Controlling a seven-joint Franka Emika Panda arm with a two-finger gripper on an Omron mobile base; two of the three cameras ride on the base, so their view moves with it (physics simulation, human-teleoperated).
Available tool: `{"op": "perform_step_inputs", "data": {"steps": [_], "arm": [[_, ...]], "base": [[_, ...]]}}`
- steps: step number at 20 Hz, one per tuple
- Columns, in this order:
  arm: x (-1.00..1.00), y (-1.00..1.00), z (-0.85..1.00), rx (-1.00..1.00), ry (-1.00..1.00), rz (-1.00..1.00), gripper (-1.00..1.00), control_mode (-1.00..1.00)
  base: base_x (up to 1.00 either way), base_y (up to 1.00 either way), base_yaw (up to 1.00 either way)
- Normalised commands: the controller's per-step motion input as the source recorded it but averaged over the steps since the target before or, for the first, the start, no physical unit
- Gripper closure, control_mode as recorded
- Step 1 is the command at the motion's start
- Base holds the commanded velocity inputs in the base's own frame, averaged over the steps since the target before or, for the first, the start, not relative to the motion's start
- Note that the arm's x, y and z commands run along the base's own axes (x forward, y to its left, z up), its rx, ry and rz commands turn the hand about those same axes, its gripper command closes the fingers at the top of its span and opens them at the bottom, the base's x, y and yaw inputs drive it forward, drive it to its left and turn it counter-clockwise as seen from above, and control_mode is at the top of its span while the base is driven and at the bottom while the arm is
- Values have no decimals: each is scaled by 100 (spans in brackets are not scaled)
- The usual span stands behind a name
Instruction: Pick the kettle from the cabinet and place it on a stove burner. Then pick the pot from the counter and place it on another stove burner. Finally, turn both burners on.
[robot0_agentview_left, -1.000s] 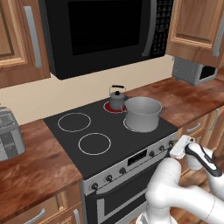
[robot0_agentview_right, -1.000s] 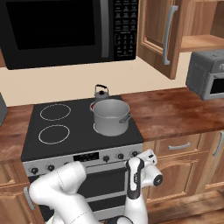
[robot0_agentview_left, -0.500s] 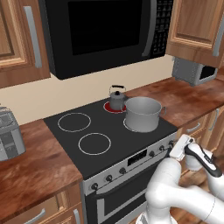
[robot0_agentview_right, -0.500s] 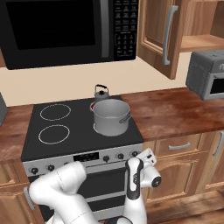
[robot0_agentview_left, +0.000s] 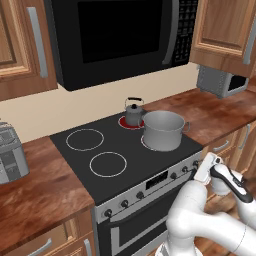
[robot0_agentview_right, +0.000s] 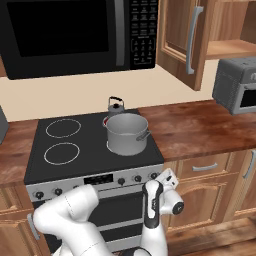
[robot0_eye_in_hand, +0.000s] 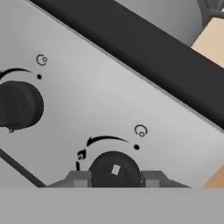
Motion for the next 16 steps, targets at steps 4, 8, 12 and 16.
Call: {"op": "perform_step_inputs", "data": {"steps": [4,8,12,16], "arm": [[-1,-1,6,-14,-9,3,100,-100],[-2,0,4,-14,-10,3,100,-100],[-4,0,5,-14,-10,3,100,-100],[-6,0,1,-15,-10,3,100,-100]], "base": [[0,0,0],[0,0,0],[0,0,0],[0,0,0]]}}
